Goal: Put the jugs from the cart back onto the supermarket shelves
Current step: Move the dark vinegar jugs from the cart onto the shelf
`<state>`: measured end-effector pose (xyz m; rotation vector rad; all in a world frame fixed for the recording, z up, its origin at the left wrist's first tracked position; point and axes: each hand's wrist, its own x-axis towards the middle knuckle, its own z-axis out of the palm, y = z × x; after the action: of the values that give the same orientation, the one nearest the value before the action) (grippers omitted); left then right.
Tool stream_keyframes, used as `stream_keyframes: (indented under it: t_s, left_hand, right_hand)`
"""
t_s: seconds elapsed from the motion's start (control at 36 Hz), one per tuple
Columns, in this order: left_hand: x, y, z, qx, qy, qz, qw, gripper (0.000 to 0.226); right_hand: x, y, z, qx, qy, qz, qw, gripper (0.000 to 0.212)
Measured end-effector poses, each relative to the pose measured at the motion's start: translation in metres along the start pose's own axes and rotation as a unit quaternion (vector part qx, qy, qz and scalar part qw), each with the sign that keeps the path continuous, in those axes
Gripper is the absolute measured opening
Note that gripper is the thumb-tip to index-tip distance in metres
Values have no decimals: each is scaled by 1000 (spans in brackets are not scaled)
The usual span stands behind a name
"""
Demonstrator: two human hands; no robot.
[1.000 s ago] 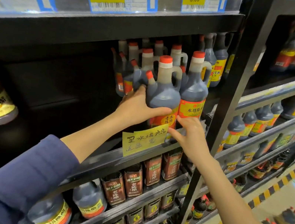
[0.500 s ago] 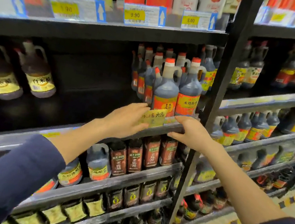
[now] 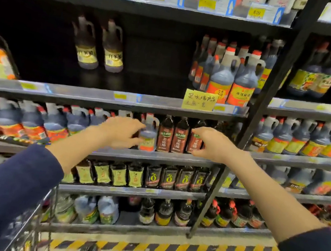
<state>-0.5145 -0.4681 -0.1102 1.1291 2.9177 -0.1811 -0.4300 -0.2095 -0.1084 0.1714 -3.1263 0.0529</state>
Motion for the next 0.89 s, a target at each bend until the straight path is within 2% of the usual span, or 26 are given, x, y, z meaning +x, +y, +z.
stream_keyframes:
  t_s: [0.11,0.19,0.25,0.36,0.42,0.56,0.75,0.89]
  left_hand:
    - [-55,-25,8,-33,-4,-58,998,75]
    - [-96,-51,11,-37,0,-91,995,68]
    - [-124,-67,10,-34,1,-108,994,72]
    - [-185,-101,17,-28,-8,-171,985,55]
    - [-220,-117,21,-32,-19,-192,981,56]
    - [-308,-152,35,-17,-48,-252,966,64]
    - [-427,-182,58,-3,-96,-337,937,64]
    - [-498,-183,82,-16,-99,-412,906,57]
  right_hand:
    - [9,-48,-1,-11,-5,-58,998,70]
    - [22,-91,1,-37,-21,-103,994,66]
    - [29,-121,0,-48,-23,-134,990,61]
    - [40,-190,-2,-58,-20,-200,978,54]
    - [46,-227,2,-57,-17,-225,972,45]
    - [55,-321,11,-57,-23,-299,952,41]
    - [56,-444,38,-70,-48,-393,915,61]
    - [45,-516,60,-80,-92,-448,886,61]
